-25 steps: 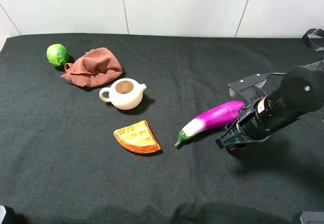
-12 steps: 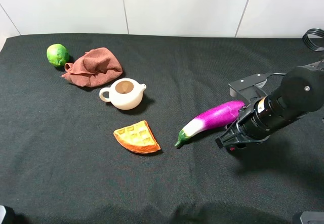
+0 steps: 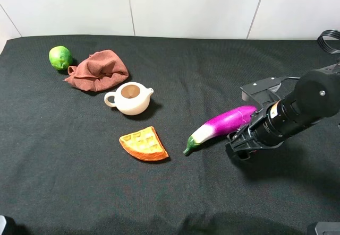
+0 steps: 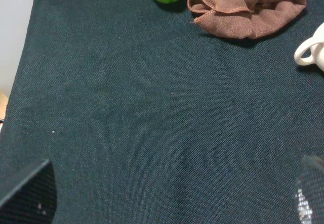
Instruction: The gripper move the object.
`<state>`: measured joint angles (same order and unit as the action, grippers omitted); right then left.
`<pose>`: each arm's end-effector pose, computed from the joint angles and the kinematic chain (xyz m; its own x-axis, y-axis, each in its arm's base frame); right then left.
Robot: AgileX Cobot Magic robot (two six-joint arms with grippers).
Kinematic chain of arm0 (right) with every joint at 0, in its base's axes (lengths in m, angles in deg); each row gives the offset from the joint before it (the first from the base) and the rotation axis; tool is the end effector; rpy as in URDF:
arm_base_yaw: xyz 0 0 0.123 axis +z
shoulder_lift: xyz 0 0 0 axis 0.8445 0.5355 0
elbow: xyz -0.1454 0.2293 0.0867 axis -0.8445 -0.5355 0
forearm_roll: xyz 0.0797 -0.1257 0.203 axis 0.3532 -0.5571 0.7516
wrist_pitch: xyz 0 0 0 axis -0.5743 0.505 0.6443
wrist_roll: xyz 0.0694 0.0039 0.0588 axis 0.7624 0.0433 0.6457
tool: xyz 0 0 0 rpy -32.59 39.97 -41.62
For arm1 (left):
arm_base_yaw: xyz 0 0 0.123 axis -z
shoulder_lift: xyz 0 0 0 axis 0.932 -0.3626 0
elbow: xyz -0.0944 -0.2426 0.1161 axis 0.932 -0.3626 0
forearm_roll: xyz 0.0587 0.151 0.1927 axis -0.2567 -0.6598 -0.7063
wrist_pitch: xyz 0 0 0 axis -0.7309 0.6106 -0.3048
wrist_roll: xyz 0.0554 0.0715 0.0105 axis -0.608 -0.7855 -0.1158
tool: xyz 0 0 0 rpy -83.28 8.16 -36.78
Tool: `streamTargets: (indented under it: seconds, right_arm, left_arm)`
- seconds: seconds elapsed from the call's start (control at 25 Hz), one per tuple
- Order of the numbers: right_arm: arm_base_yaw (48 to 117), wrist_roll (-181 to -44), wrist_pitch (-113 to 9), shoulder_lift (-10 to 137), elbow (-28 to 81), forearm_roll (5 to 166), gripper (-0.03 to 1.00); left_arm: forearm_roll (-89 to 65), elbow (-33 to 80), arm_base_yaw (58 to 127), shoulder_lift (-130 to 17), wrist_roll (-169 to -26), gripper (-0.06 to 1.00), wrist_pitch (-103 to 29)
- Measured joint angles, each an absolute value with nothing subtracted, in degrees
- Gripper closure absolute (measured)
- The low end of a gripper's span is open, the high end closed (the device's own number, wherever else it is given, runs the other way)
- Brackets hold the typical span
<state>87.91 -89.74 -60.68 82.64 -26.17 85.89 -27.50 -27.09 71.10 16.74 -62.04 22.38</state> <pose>0.1836 0.1119 0.1082 -0.9054 -0.3700 -0.2083 -0.3914 0.9174 0.0717 -0.0088 0.0032 0.2759 -0.4794 0.0027 -0.8776 0.0057 1.0000 0.0000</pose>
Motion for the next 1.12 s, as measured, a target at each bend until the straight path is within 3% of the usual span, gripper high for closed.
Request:
streamTargets:
  seconds: [0.68,1.12]
  right_arm:
    - [87.9,-89.7,-61.1,82.6,-25.8,85.1,0.27]
    - [84.0,-89.7,-77.2,80.2,-12.0,79.7,0.27]
  left_arm:
    - [-27.5,-27.1,71.1,16.7,-62.0,-0.05,22.4]
    - [-27.5,-27.1,71.1,16.7,-62.0,-0.05,22.4]
